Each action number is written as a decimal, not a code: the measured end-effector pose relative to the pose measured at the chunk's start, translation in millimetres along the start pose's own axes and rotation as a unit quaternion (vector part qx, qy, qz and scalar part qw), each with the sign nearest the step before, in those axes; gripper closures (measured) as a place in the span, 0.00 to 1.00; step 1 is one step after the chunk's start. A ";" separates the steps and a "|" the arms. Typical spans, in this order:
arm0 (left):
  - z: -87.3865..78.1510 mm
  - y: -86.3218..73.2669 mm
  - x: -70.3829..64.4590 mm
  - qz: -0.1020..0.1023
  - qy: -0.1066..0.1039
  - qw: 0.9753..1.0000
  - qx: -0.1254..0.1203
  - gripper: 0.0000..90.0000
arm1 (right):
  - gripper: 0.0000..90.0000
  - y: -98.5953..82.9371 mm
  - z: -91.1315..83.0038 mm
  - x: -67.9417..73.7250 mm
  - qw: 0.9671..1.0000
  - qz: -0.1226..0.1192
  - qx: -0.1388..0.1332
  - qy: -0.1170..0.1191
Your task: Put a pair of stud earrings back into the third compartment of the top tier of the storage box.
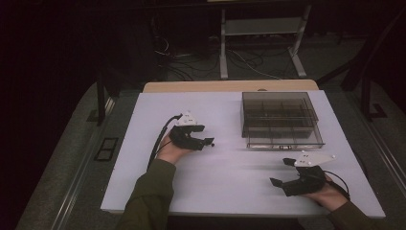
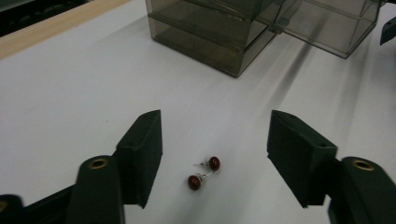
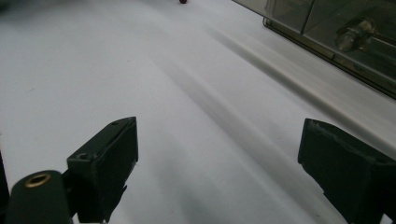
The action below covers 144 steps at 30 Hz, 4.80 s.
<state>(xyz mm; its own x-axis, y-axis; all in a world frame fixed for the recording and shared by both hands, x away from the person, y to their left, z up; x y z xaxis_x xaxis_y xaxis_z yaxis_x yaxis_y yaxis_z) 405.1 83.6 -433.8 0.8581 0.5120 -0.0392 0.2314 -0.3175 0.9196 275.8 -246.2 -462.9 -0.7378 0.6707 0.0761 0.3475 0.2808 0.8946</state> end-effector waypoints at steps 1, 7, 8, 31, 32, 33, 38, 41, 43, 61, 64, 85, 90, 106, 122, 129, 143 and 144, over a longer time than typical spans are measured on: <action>1.6 -1.6 2.2 0.002 0.000 1.000 0.003 0.44 | 0.13 0.0 0.1 0.1 1.000 0.000 0.001 0.000; 6.7 -12.7 13.6 -0.007 -0.001 1.000 0.021 0.55 | 0.13 -1.0 0.4 -0.1 1.000 -0.004 0.002 0.000; 7.4 -14.1 14.7 -0.008 -0.003 1.000 0.023 0.57 | 0.13 -1.1 0.5 -0.1 1.000 -0.003 0.003 0.000; 25.6 -30.3 13.9 0.006 -0.038 0.997 0.060 0.75 | 0.13 -2.2 3.5 -2.4 1.000 -0.002 0.008 0.000; 26.3 -31.0 13.3 0.006 -0.040 0.997 0.063 0.76 | 0.13 -2.1 3.7 -2.4 1.000 -0.002 0.008 0.000; 27.0 -31.3 12.9 0.006 -0.040 0.997 0.063 0.77 | 0.13 -2.0 3.7 -2.4 1.000 -0.002 0.008 0.000; 26.8 -31.9 13.4 0.008 -0.042 0.997 0.068 0.81 | 0.13 -2.2 4.2 -2.6 1.000 -0.002 0.009 0.001; 26.7 -33.4 14.0 0.006 -0.045 0.996 0.072 0.82 | 0.13 -2.2 3.9 -2.7 1.000 -0.002 0.009 0.000; 26.8 -34.5 14.3 0.009 -0.045 0.996 0.076 0.83 | 0.13 -2.2 4.0 -2.9 1.000 -0.002 0.009 0.000; 24.6 -37.1 9.9 0.015 -0.051 0.994 0.095 0.85 | 0.13 -3.4 4.4 -2.6 1.000 -0.010 0.015 -0.003; 24.3 -36.7 9.3 0.023 -0.048 0.994 0.100 0.85 | 0.13 -3.5 4.6 -2.4 1.000 -0.012 0.016 -0.003; 12.2 -24.5 3.9 0.010 -0.052 0.995 0.082 0.86 | 0.13 -3.2 4.0 -2.5 1.000 -0.018 0.016 -0.004; 8.3 -18.4 2.4 0.007 -0.055 0.996 0.069 0.86 | 0.13 -3.3 4.2 -2.4 1.000 -0.017 0.017 -0.004; 4.0 4.6 -11.7 0.003 -0.072 0.997 0.037 0.86 | 0.13 -4.9 5.8 -0.4 0.999 -0.021 0.025 0.004; 11.3 35.1 -34.5 0.001 -0.099 0.995 0.009 0.85 | 0.13 -5.1 6.5 1.1 0.999 -0.022 0.028 0.009; 20.5 46.2 -41.3 0.011 -0.114 0.993 0.004 0.85 | 0.13 -5.1 6.6 1.3 0.999 -0.020 0.028 0.010; 46.7 79.1 -59.7 0.032 -0.141 0.990 -0.009 0.85 | 0.13 -4.5 5.4 1.8 0.999 -0.019 0.025 0.012; 49.4 81.0 -61.1 0.031 -0.141 0.989 -0.014 0.85 | 0.13 -4.7 5.5 1.9 0.999 -0.020 0.025 0.012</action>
<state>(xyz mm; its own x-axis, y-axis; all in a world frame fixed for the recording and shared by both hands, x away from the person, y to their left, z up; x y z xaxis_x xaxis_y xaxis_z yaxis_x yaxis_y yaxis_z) 394.0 -12.9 -376.2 0.9651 0.2473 -0.0865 0.1650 -0.3175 0.9338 276.0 -242.4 -469.3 -0.7651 0.6419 0.0518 0.3452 0.3410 0.8744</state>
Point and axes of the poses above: each handheld gripper's, and its own axes: z roughly forward along the jaws, y roughly out of its top, x roughly to its left, the point moved 4 cm from there along z, roughly forward along the jaws, and after that the axes turned 11 degrees about -x, right-handed, at the moved point
